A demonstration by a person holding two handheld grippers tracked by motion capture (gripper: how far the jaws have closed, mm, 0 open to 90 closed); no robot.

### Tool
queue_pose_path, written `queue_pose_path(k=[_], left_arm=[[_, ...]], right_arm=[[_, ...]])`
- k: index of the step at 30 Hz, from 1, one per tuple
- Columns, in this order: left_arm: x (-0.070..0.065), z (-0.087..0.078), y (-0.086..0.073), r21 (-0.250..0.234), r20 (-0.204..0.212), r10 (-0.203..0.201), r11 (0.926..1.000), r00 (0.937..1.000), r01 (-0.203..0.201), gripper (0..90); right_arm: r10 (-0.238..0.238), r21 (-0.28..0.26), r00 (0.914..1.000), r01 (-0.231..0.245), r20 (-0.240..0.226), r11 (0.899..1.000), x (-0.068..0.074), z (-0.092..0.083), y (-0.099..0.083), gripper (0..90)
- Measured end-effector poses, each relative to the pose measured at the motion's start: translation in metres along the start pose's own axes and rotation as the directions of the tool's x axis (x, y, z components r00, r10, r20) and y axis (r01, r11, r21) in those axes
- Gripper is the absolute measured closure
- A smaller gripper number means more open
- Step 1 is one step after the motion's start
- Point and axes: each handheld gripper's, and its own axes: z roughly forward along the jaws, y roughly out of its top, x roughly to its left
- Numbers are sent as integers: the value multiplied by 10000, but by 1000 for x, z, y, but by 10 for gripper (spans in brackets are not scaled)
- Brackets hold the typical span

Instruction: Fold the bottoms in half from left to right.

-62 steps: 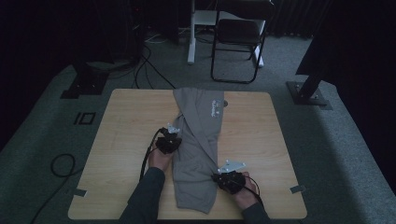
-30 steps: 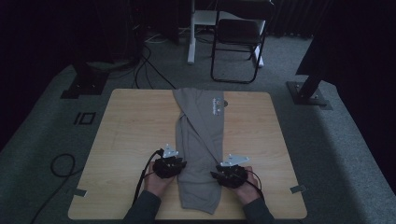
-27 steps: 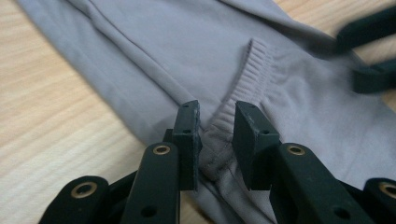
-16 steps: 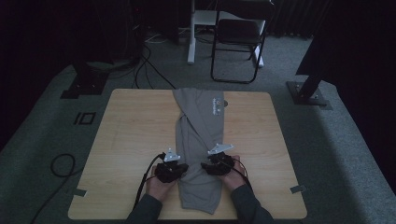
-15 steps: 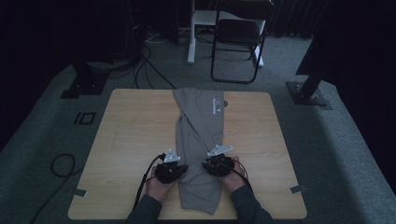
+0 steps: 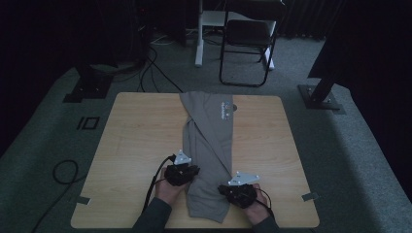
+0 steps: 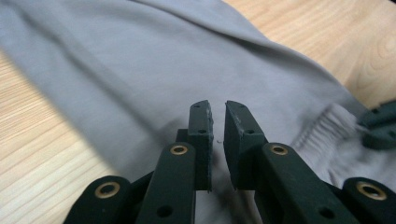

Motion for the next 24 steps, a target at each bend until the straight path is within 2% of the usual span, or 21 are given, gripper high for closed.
queue_pose_path(k=[2,4,5,7,9,12,15,17,18,20,22,24], left_arm=[[-8,4,-2,152,82,281,9995,9996,-283,800],[-14,4,-7,307,209,375,9988,9991,-381,795],[-16,4,-10,377,300,417,9984,9987,-428,795],[-20,3,-17,644,410,549,9963,9977,-575,795],[-23,2,-22,746,512,558,9954,9971,-596,794],[-23,-2,-29,653,733,323,9972,9968,-371,794],[-25,-6,-32,711,804,315,9968,9963,-373,794],[-26,-10,-33,673,740,479,9963,9961,-530,793],[-26,-12,-33,583,656,519,9967,9965,-558,781],[-21,-14,-31,377,343,521,9979,9981,-533,763],[-10,-12,-30,291,100,130,9995,9999,-133,763],[-7,-10,-30,341,22,12,9994,10000,-12,764]], right_arm=[[-211,86,9998,211,7,9997,4,-4,-4,825],[-301,-74,9995,300,-117,9995,6,-10,-4,752],[-264,-245,9996,263,-39,9994,6,-12,-3,684],[2,-572,9997,13,264,9984,1,-16,1,663],[284,-665,9968,-235,749,9975,-7,-15,6,656],[306,-294,9885,-266,1482,9992,-20,0,12,682],[260,346,9837,-327,1778,9989,-27,17,10,730],[138,410,9856,-210,1687,9989,-25,20,8,729],[66,445,9888,-134,1492,9989,-22,19,7,722],[-166,457,9919,109,1257,9989,-16,17,4,713],[-194,405,9947,153,1012,9991,-11,15,1,699],[-192,388,9963,160,839,9991,-9,14,-1,697]])
